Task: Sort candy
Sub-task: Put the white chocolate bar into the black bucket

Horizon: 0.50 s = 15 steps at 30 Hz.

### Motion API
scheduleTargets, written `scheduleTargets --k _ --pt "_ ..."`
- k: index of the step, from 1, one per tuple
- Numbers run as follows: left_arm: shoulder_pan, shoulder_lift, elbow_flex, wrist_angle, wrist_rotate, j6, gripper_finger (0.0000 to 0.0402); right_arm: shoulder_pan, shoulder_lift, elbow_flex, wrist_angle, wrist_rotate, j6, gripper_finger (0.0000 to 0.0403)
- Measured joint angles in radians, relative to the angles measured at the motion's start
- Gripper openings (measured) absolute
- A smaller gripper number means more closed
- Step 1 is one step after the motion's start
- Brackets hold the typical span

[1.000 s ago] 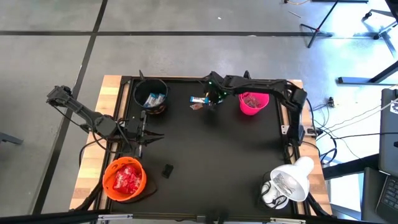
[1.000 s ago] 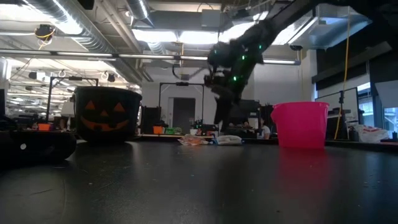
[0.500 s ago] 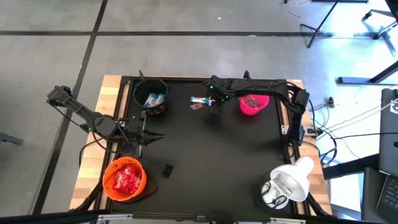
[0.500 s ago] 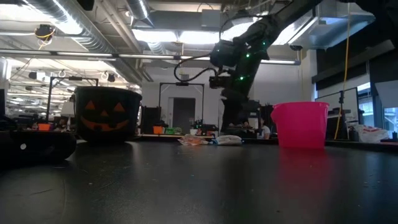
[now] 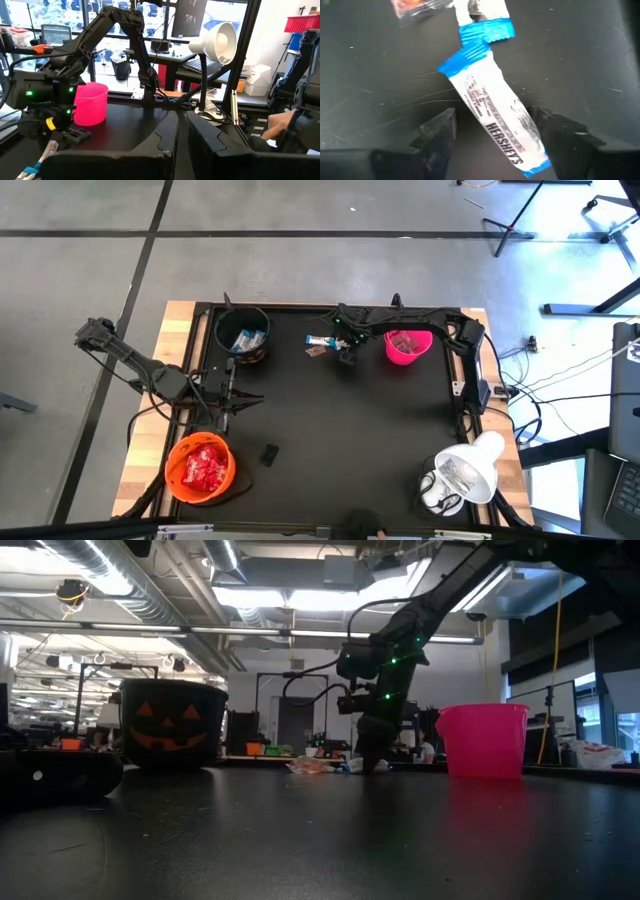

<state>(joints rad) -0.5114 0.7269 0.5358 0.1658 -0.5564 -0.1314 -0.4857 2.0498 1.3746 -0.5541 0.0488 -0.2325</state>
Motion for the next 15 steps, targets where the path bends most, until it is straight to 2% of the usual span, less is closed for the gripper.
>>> scheduleTargets --k 3,11,15 --pt "0.0 0.0 0.0 -0.001 0.0 0.0 0.0028 0.002 0.002 0.0 -0.001 -0.005 -0.001 0.0236" --pt "0.0 0.0 0.0 0.0 -0.001 0.0 0.0028 0.002 0.0 0.022 -0.046 -0.046 0.016 0.0078" --pt "0.0 0.0 0.0 0.001 -0.009 0.0 0.0028 0.0 0.001 0.062 -0.1 -0.098 0.023 0.0031"
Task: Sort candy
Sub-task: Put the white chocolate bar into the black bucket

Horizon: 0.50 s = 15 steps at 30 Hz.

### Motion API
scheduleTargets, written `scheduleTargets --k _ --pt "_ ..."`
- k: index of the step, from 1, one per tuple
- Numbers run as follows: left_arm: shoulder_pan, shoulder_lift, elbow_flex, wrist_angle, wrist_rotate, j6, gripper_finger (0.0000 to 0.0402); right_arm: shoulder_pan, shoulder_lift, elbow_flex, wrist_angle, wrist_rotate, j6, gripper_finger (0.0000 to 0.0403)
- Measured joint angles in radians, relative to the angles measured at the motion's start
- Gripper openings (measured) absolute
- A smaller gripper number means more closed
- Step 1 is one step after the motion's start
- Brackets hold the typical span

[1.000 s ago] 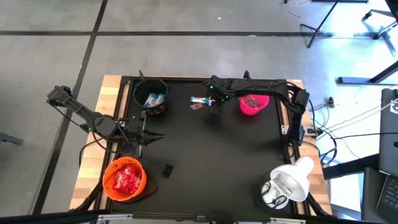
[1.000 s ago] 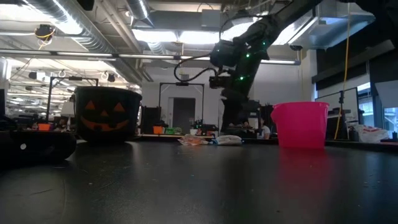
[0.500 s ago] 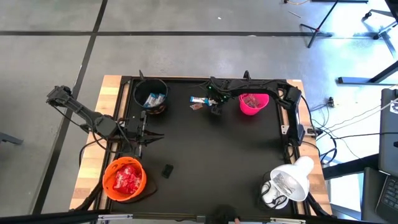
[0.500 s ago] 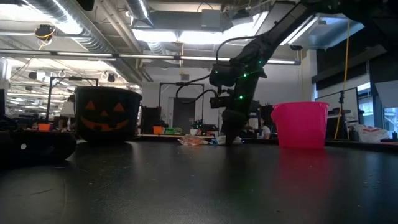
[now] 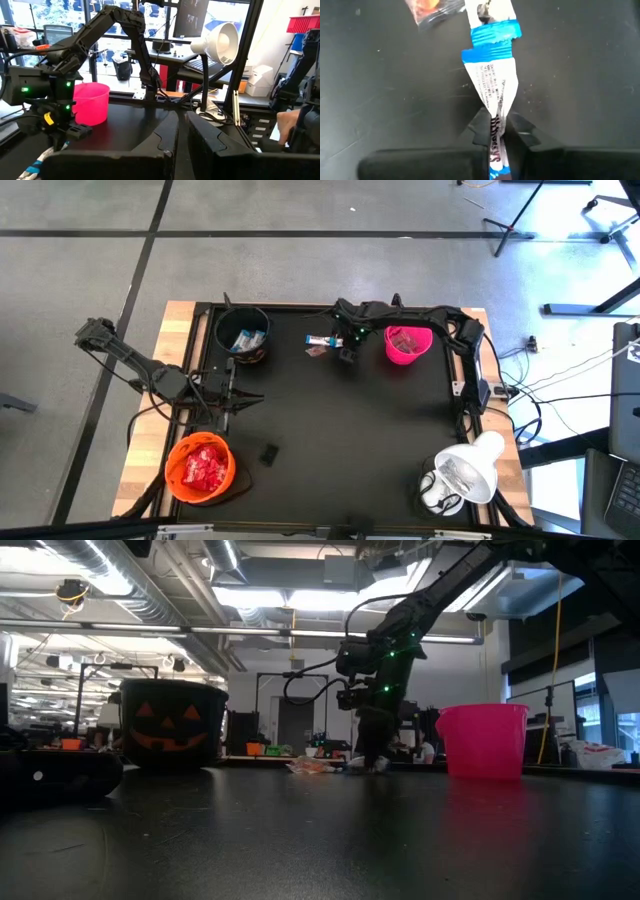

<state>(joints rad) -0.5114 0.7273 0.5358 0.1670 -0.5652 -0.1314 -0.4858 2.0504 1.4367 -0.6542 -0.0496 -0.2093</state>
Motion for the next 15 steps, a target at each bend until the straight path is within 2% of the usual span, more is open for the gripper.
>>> scheduleTargets --k 3,8,15 --pt "0.0 0.0 0.0 0.001 0.0 0.0 0.0028 0.008 0.003 0.036 -0.067 -0.014 0.023 0.002" --pt "0.0 0.0 0.0 0.0 -0.02 0.009 0.0028 0.032 -0.007 0.108 -0.126 -0.079 0.047 0.0024" --pt "0.001 0.0 0.001 -0.092 -0.272 0.008 0.0028 0.125 -0.021 0.235 -0.125 -0.119 0.052 0.0028"
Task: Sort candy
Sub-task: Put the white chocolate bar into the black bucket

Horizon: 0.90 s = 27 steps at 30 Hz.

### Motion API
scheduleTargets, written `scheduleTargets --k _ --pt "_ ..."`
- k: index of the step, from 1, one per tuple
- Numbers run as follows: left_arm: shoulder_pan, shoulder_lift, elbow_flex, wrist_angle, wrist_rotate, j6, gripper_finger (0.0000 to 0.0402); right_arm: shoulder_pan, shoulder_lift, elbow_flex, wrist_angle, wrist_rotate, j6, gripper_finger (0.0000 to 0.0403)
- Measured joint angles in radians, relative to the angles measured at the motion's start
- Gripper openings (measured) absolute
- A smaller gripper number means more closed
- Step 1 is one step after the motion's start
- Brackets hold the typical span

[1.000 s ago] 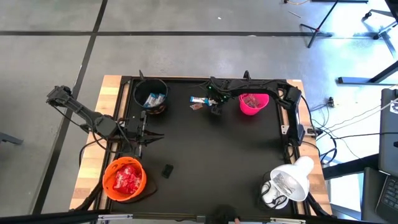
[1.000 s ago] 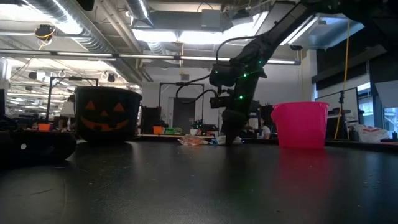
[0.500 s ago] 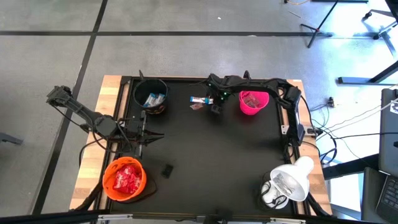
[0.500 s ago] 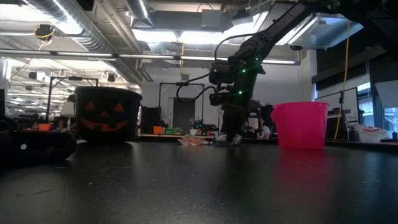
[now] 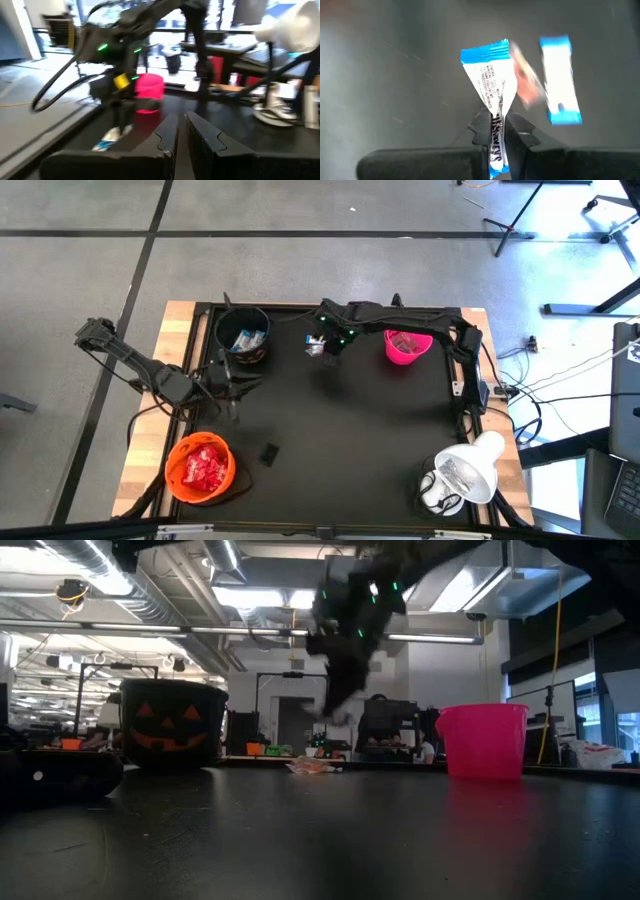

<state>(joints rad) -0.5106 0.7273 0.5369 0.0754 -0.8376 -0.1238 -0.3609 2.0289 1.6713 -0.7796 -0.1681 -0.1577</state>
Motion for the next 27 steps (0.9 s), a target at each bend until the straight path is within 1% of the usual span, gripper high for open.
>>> scheduleTargets --k 3,6,10,13,16,20,24,27 --pt "0.0 -0.001 0.0 -0.051 -0.056 -0.004 0.0031 0.049 -0.001 0.08 0.0 -0.002 -0.002 0.0029" --pt "0.009 -0.002 0.0 -0.125 -0.077 -0.026 0.0047 0.1 -0.001 0.165 -0.002 -0.002 -0.004 0.0029" --pt "0.045 -0.001 0.0 -0.235 -0.064 -0.08 0.009 0.168 -0.003 0.273 -0.011 -0.035 -0.021 0.003" --pt "0.073 0.01 0.0 -0.246 -0.027 -0.057 0.0127 0.211 -0.005 0.328 -0.012 -0.099 -0.031 0.003" --pt "0.094 0.046 0.0 -0.206 0.022 0.027 0.016 0.248 -0.005 0.358 -0.012 -0.169 -0.031 0.003" --pt "0.103 0.141 0.0 -0.069 0.046 0.195 0.0188 0.278 -0.005 0.364 -0.008 -0.24 -0.031 0.003" --pt "0.103 0.228 0.0 0.089 0.048 0.326 0.0199 0.297 -0.005 0.364 -0.013 -0.283 -0.031 0.003" --pt "0.103 0.274 -0.001 0.158 0.099 0.379 0.02 0.305 -0.005 0.364 -0.013 -0.291 -0.031 0.003"
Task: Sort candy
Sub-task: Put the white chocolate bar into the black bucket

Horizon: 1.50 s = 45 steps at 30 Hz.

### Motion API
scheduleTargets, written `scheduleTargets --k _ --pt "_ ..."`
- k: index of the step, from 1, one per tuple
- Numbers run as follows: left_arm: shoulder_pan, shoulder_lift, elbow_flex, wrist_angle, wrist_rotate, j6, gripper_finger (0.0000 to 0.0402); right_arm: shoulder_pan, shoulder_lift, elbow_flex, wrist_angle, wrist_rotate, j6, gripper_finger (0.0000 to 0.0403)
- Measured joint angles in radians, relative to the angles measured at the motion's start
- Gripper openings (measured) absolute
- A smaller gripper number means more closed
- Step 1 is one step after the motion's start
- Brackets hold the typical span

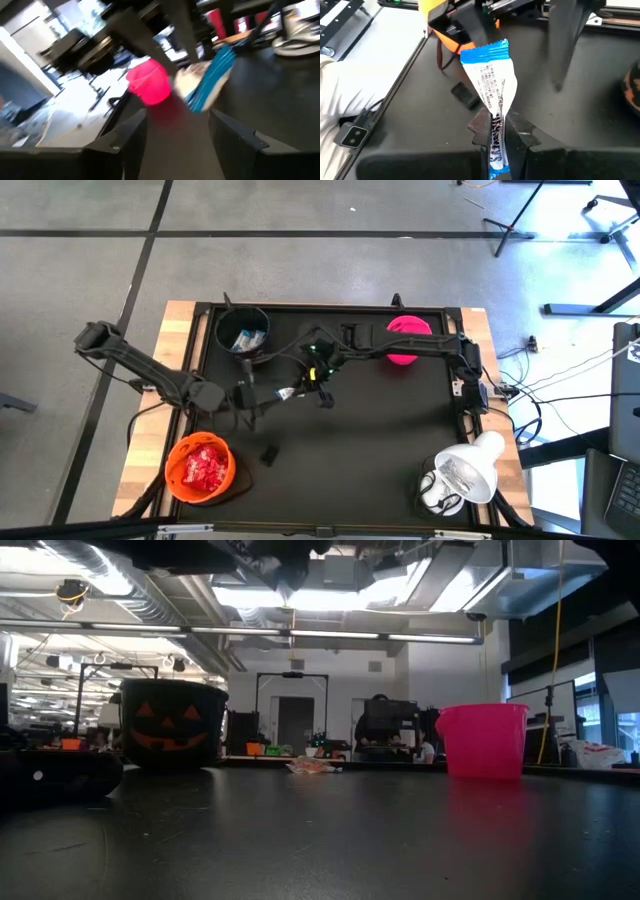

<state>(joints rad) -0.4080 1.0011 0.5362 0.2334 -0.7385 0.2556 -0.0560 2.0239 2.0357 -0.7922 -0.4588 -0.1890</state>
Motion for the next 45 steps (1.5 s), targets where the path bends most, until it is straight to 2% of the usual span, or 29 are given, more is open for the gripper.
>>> scheduleTargets --k 5,13,16,23,28,35,38,45 --pt "0.0 0.05 0.0 0.096 0.084 0.041 0.02 -0.001 0.0 0.0 0.016 -0.006 0.006 0.003" --pt "-0.001 0.067 0.0 0.18 0.104 0.071 0.0199 0.0 0.0 0.0 0.033 -0.009 0.024 0.003" --pt "0.0 0.067 0.0 0.215 0.142 0.095 0.0199 -0.001 0.0 0.0 0.031 -0.007 0.027 0.003" --pt "-0.001 0.066 0.0 0.219 0.154 0.12 0.0194 -0.001 0.0 0.0 0.024 0.0 0.033 0.003" --pt "-0.001 0.066 0.0 0.182 0.135 0.124 0.0154 -0.001 0.0 0.0 0.016 0.003 0.051 0.003" --pt "0.0 0.066 0.001 0.147 0.141 0.125 0.0051 0.0 0.002 -0.001 0.0 -0.001 0.053 0.003" --pt "0.0 0.065 0.001 0.143 0.131 0.124 0.0014 0.001 0.002 -0.001 -0.004 0.034 0.076 0.003" --pt "0.0 0.065 0.002 0.1 0.054 0.12 0.0035 0.003 0.0 -0.001 -0.031 0.048 0.08 0.0032"
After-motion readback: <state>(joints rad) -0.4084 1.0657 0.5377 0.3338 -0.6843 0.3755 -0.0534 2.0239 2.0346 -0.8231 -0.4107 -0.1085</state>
